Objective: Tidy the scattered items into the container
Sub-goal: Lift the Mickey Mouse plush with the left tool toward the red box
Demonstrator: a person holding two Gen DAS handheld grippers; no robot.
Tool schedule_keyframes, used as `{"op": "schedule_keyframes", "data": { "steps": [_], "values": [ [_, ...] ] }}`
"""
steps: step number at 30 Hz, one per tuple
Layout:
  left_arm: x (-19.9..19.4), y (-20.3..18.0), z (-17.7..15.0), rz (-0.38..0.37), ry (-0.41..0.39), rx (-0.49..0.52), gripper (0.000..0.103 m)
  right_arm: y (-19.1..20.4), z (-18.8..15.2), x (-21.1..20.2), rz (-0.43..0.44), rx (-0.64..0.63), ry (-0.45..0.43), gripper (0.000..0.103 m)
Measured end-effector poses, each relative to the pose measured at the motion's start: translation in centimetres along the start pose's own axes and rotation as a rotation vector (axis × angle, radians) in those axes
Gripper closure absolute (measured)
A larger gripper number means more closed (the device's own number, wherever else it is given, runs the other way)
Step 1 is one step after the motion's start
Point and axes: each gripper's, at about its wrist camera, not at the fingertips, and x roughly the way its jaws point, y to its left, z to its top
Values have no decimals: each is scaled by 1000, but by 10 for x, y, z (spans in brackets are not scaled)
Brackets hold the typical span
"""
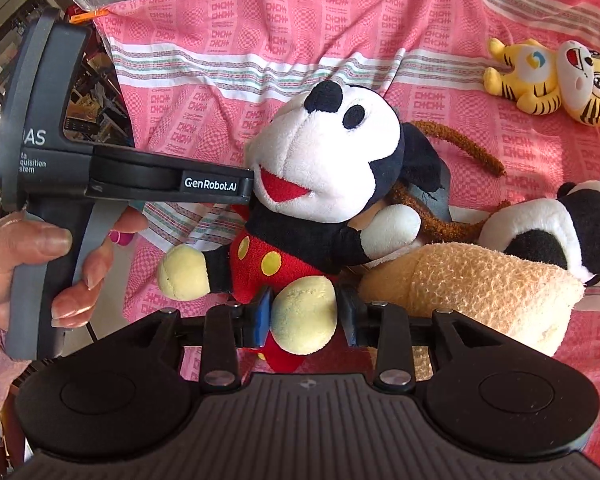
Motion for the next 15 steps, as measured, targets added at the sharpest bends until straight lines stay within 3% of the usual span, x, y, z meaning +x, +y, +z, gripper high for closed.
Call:
{"op": "schedule_keyframes", "data": {
  "steps": [5, 8, 11, 15],
  "values": [
    [2, 15, -9, 2, -8, -40, 94, -5, 11, -22, -5, 31, -76, 59],
    [2, 19, -10, -12, -10, -57, 94, -5, 15, -20, -77, 15, -82, 72],
    [2, 14, -11, -3, -19, -31, 94, -11, 14, -8, -43, 79, -57, 73],
    [2, 14, -14, -11, -19, -23, 94, -21, 16, 2, -35, 144, -90, 74]
  ]
}}
